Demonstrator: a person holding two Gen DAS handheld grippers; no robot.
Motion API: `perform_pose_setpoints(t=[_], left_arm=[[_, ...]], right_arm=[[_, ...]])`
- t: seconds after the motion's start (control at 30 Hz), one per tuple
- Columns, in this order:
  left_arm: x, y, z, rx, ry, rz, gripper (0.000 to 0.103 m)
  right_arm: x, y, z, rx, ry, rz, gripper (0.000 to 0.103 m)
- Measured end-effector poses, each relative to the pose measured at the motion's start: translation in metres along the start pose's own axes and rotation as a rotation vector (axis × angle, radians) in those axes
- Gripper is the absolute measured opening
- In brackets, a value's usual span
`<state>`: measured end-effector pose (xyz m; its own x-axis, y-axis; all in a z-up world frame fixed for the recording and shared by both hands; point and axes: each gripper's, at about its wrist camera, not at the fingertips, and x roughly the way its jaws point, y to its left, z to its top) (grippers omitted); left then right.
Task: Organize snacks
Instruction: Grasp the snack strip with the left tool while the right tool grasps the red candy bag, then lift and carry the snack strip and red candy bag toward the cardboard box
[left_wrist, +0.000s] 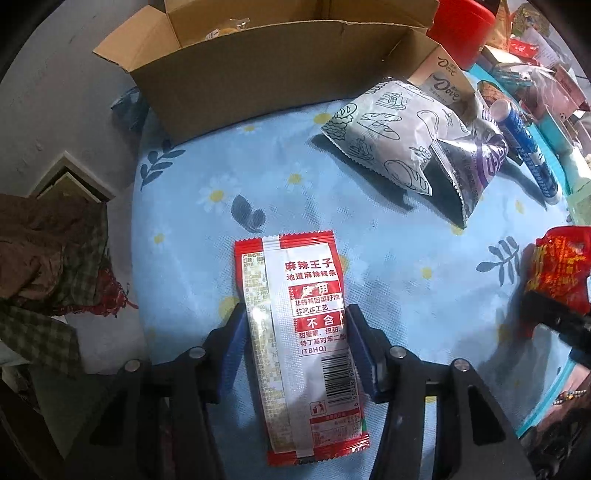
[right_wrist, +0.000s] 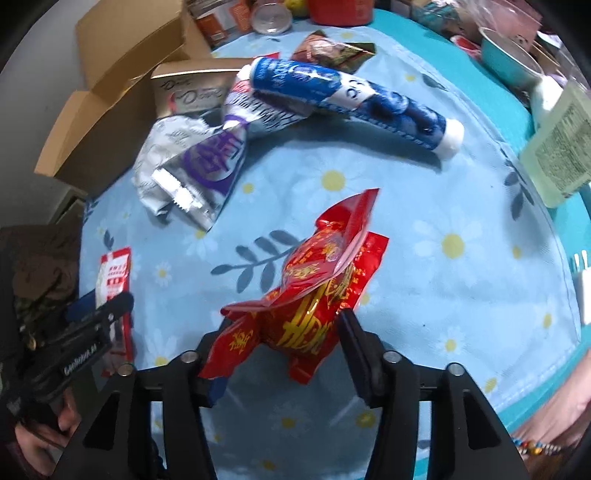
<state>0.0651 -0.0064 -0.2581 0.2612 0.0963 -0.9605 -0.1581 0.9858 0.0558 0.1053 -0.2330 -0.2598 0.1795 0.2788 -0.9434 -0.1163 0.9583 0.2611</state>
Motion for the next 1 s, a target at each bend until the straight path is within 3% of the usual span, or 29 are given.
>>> perform_pose_setpoints(t=[0.1,0.23,0.27,0.33,0.37,0.4,0.73,1.0], left_arm=[[0.001,0.0,0.002,-0.003,0.011,0.032,0.069],[0.003,0.007,0.003,-0.013,0.012,0.004,0.07],[0.004,0.01,0.002,-0.016,0.006,-0.004,0.068],[0.003,0.012,-0.002,-0.016,-0.008,-0.036,0.052],[0.002,0.01,-0.003,-0.006,-0.013,-0.031,0.05],[0.002,0.009,-0.004,0.0,-0.018,-0.032,0.048],[-0.012,0.011,-0.008,0.017,-0.001,-0.093,0.046],[-0.037,0.008,-0.005,0.035,-0.047,-0.101,0.045]], right_arm=[[0.004,-0.001,0.008,0.068,0.006,0.008,0.063],[0.007,-0.003,0.015,0.095,-0.007,-0.001,0.068],[0.008,-0.002,0.016,0.092,-0.013,-0.014,0.067],[0.01,0.003,0.017,0.083,-0.025,-0.064,0.048],[0.01,0.004,0.017,0.074,-0.028,-0.086,0.038],[0.01,0.004,0.016,0.071,-0.028,-0.079,0.036],[0.009,0.02,-0.003,0.029,0.018,-0.009,0.034],[0.011,0.055,-0.006,-0.064,0.04,0.067,0.034]])
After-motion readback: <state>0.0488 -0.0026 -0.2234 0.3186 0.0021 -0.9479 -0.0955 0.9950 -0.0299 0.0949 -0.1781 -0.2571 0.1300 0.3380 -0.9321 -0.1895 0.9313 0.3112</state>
